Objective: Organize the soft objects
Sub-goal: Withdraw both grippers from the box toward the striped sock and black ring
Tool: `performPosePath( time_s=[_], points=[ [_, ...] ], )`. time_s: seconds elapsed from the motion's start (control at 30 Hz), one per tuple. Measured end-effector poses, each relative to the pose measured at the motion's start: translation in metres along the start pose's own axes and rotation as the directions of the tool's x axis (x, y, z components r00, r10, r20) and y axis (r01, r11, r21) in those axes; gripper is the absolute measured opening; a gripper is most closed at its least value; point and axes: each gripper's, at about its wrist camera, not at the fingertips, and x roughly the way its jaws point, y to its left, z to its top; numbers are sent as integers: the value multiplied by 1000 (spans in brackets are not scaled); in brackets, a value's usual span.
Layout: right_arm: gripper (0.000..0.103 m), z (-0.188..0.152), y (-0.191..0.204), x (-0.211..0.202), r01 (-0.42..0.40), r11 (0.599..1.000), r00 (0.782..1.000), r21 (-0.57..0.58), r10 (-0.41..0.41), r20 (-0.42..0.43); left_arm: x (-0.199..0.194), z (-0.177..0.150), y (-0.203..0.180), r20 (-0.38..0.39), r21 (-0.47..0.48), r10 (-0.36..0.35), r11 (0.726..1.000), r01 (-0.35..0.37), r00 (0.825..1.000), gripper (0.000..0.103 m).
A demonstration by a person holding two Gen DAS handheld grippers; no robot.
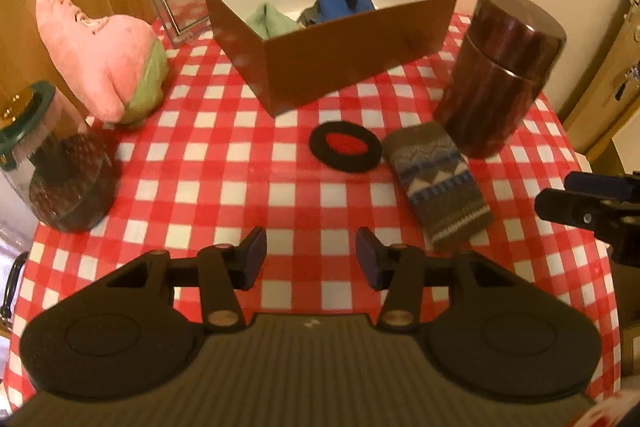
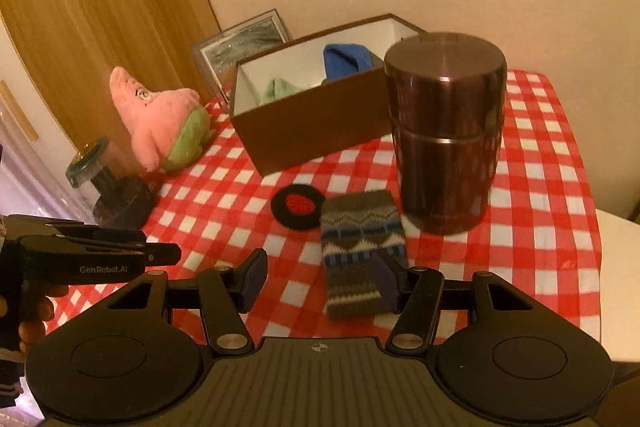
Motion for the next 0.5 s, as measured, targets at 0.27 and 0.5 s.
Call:
performPosePath(
  time_s=[0.27,0.5],
  points=[
    [58,-17,-3,-8,8,1000,1000,-8,-8,-18,-10,-17,-22,32,46,-20,999,19,999,62],
    [58,-29,-8,-7,28,1000,999,13,-28,-20,-19,-24,-35,80,92,-22,996,15,997,79]
  ],
)
